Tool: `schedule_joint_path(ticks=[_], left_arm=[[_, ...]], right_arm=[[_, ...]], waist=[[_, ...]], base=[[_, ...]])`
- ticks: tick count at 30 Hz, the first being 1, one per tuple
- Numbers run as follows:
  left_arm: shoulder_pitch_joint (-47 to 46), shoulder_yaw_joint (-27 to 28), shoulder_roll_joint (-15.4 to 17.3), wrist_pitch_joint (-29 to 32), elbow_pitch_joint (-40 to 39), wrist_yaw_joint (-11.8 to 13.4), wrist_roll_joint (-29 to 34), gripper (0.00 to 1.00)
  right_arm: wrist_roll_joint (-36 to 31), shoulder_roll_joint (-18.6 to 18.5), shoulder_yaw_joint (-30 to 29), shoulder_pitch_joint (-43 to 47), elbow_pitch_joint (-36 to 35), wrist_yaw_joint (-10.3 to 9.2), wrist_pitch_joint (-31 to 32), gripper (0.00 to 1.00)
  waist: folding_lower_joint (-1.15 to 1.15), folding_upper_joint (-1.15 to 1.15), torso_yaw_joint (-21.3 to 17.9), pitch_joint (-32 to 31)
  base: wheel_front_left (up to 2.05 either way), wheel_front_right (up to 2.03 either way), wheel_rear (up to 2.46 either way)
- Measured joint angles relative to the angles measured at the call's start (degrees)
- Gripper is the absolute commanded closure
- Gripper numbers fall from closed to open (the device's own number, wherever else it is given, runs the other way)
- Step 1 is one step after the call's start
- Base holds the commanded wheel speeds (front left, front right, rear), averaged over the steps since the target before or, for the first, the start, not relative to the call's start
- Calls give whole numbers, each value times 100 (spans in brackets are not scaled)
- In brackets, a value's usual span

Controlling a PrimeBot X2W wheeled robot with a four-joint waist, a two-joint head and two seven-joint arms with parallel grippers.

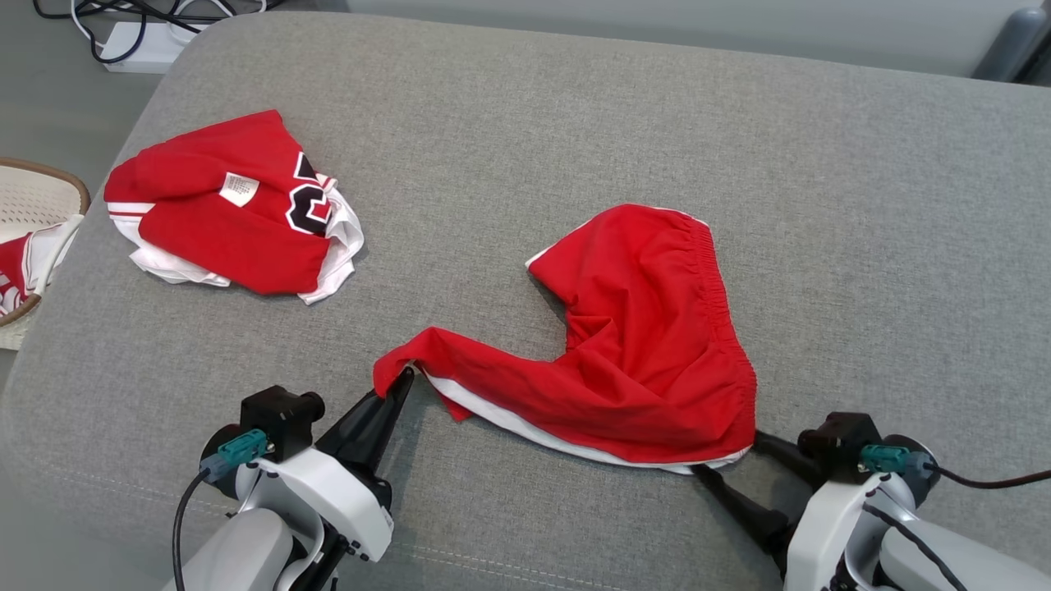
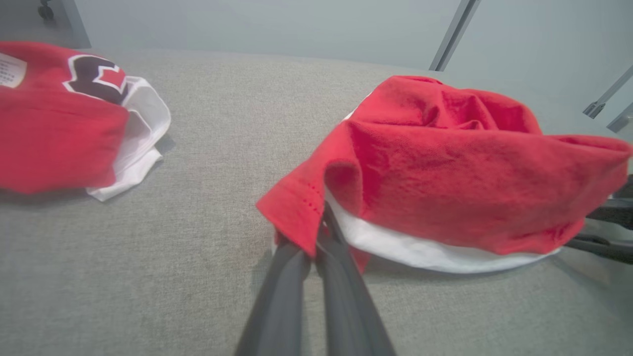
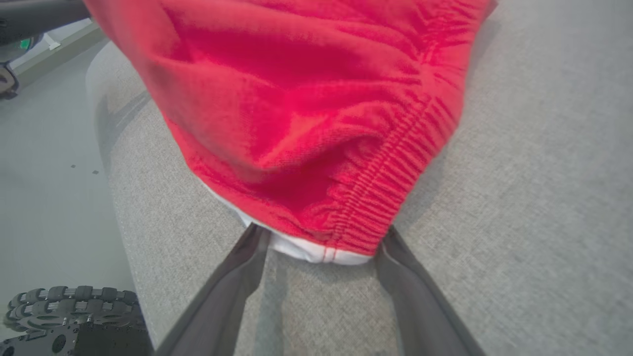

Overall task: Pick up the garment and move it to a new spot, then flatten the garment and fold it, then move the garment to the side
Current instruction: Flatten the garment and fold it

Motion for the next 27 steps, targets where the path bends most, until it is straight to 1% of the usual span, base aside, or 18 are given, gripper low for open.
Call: schedule_joint_path(ticks=[1, 2, 3, 6, 12, 21, 25, 27], left_arm=[[0, 13, -10, 0, 8, -14, 11, 100], [0, 32, -19, 0, 14, -14, 27, 100], [0, 52, -20, 0, 21, -14, 40, 100], [0, 85, -20, 0, 48, -14, 42, 100], [-4, 85, 12, 0, 74, -18, 52, 100], [-167, 41, 339, 13, -16, -20, -12, 100], [-420, -142, 446, 300, -293, -21, -179, 100], [-549, -193, 552, 546, -500, -21, -476, 100]], right_arm=[[43, -4, 56, -3, -15, 0, 0, 44], [86, -19, 125, -5, -20, 0, 0, 73], [109, -45, 178, -8, -35, 0, -3, 100], [224, -146, 316, -49, -123, 0, -4, 100], [545, -379, 471, -336, -600, 0, -4, 100], [1147, -567, 643, -990, -1244, 0, -4, 100], [1589, -628, 651, -1223, -1452, 0, -4, 100], [1894, -633, 599, -1383, -1552, 0, -4, 100]], waist=[[0, 0, -3, 3], [0, 0, -7, 4], [0, 0, -13, 3], [0, 0, -52, -1], [0, 0, -194, -48], [0, 0, -563, -206], [0, 0, -604, -244], [0, 0, -600, -204]], base=[[0, 0, 0], [0, 0, 0], [0, 0, 0], [0, 0, 0], [0, 0, 0], [0, 0, 0], [0, 0, 0], [0, 0, 0]])
